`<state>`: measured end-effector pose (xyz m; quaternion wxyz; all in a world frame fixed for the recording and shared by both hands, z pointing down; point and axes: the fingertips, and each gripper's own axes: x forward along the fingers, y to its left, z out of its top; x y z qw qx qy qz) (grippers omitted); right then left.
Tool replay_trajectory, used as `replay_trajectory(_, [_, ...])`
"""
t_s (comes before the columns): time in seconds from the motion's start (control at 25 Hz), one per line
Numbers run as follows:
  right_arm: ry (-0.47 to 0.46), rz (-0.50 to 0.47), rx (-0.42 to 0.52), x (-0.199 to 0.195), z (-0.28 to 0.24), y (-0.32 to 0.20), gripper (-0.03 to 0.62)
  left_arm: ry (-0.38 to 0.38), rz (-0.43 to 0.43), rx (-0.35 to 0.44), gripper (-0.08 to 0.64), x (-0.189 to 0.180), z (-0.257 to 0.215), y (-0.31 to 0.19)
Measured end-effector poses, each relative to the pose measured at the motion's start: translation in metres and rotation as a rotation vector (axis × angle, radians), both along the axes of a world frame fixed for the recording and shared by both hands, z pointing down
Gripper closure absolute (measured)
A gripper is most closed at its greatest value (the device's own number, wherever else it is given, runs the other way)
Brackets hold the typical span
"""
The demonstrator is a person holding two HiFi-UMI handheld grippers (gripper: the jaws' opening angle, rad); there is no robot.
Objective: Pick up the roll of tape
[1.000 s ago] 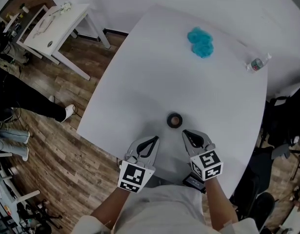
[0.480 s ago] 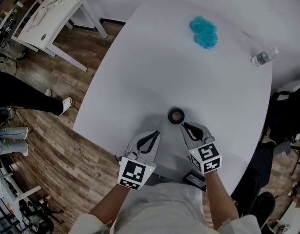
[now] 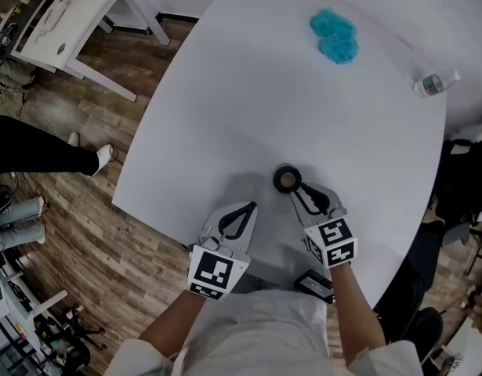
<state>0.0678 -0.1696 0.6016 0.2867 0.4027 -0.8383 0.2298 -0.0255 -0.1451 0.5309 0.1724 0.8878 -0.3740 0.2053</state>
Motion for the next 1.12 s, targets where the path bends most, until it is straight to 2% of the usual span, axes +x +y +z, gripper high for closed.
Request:
replay_trajectory(0.28, [0.037,0.018,-0.032,0.002,0.020,-0.007,0.396,-0.002,0.006,-0.024,0.543,0.001,0.011,-0.005])
replay_trajectory(0.6, [0.083,-0.005,-0.082,-0.003,0.047,-0.010,0.276,-0.003,0.005,-0.051,0.543,-0.001,0.023,-0.006])
replay_trajectory(0.84, [0.117,-0.015,-0.096,-0.005,0.061,-0.012,0.223,-0.004,0.004,-0.070,0.543,-0.001,0.030,-0.004])
replay_trajectory(1.12, [0.150,-0.033,-0.106,-0.013,0.072,-0.018,0.212,-0.007,-0.004,-0.087,0.543,-0.008,0.038,-0.004])
